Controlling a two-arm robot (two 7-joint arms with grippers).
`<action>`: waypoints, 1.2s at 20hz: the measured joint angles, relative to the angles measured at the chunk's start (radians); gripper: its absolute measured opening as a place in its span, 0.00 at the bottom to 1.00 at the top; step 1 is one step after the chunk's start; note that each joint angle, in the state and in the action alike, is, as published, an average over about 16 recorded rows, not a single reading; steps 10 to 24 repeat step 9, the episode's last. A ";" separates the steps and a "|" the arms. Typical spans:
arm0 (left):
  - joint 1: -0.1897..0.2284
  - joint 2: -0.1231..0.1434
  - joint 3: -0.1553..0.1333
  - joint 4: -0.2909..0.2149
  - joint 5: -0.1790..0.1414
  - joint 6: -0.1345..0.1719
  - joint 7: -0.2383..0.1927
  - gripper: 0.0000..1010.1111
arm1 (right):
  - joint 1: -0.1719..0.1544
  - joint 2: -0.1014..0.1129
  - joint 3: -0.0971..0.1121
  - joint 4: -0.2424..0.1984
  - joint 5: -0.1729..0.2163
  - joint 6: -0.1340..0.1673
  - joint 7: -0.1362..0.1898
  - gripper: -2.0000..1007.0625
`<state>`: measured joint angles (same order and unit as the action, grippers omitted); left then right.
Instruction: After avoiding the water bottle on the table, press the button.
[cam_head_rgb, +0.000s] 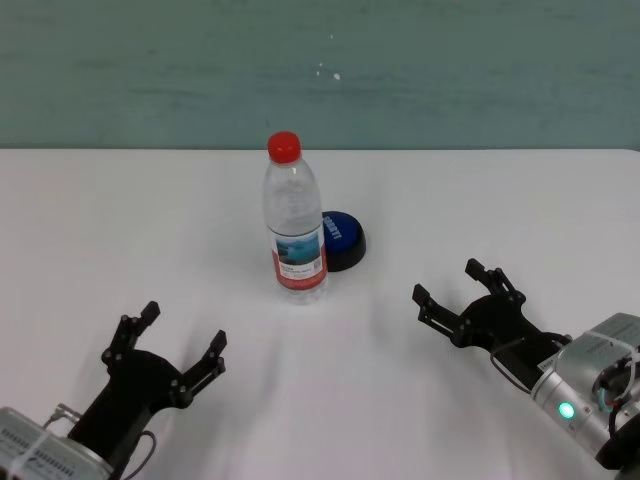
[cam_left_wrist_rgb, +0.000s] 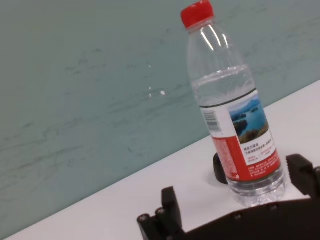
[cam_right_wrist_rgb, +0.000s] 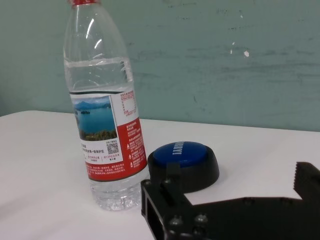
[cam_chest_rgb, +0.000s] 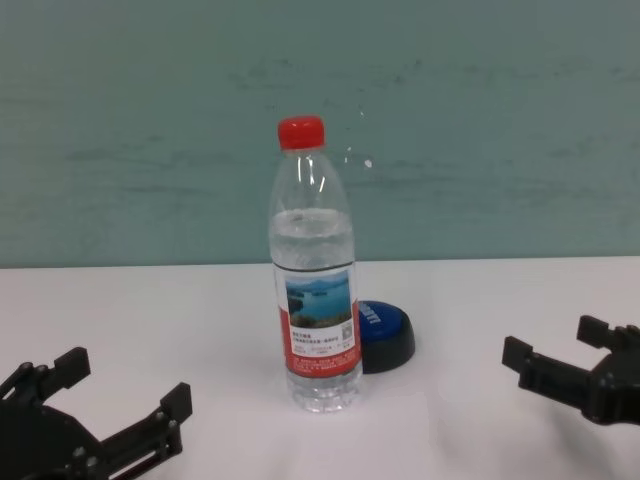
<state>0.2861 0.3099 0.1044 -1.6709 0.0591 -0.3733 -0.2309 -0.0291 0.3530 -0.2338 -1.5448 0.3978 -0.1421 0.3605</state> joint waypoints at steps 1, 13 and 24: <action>0.000 0.000 0.000 0.000 0.000 0.000 0.000 0.99 | 0.000 0.000 0.000 0.000 0.001 0.000 0.000 1.00; 0.000 0.000 0.000 0.000 0.000 0.000 0.000 0.99 | 0.000 0.000 0.001 0.000 0.003 0.001 0.000 1.00; 0.000 0.000 0.000 0.000 0.000 0.000 0.000 0.99 | 0.000 0.000 0.001 0.000 0.003 0.001 0.000 1.00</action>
